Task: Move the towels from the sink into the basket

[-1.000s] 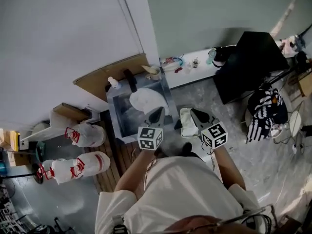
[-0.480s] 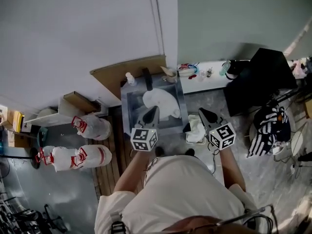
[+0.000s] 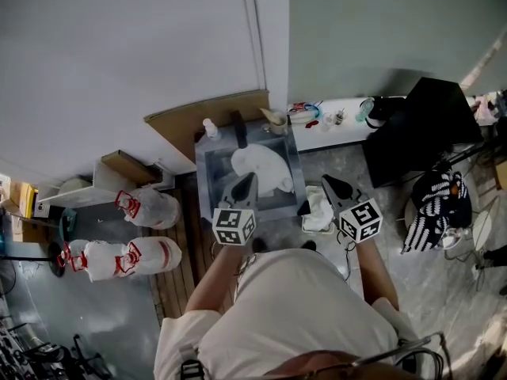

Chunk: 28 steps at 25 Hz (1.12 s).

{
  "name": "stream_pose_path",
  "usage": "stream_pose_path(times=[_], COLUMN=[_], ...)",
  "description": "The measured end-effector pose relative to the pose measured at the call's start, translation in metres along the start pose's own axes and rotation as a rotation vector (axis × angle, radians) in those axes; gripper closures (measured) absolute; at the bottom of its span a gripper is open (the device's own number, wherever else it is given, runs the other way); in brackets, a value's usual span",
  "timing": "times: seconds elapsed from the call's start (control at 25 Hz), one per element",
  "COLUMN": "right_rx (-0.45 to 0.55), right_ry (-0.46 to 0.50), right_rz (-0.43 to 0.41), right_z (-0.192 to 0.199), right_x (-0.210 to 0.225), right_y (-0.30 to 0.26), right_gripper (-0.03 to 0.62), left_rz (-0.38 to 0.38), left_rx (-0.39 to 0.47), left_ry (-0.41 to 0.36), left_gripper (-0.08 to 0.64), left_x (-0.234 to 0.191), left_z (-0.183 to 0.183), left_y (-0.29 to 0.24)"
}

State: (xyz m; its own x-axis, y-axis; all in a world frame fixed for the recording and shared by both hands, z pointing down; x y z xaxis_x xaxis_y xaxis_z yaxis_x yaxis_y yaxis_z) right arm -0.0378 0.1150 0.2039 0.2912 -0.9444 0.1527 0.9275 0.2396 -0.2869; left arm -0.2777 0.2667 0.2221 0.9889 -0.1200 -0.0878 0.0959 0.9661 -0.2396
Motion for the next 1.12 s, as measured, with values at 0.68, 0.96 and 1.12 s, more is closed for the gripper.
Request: stream_pose_path(times=[0.68, 0.96, 1.12], right_rx=[-0.096, -0.148, -0.178], right_ry=[-0.108, -0.187, -0.227], right_rz=[0.075, 0.127, 0.157], right_z=[0.044, 0.079, 0.101], right_x=[0.018, 0.028, 0.031], right_y=[-0.017, -0.028, -0.031], right_gripper=[0.588, 0.588, 0.589], left_rz=[0.108, 0.168, 0.221], left_rx=[-0.183, -0.328, -0.414], left_ry=[-0.042, -0.089, -0.136], left_gripper=[0.545, 0.541, 0.487], left_x=[-0.005, -0.019, -0.025], left_z=[0.057, 0.112, 0.145], left_y=[-0.064, -0.108, -0.134])
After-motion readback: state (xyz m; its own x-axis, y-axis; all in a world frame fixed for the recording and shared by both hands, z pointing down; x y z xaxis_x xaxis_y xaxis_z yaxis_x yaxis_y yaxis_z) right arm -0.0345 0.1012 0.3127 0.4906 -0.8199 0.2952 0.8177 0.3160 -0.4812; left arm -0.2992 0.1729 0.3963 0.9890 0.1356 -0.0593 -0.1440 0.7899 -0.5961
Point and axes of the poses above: the fingertips, and each gripper's own axes: y backward along the fingers, x to its right, z out of its underside, the point moved 9 cm from there along y, backward along the fingers, and after that the axes turned 5 degrees about -y, right-handed, at the moved point
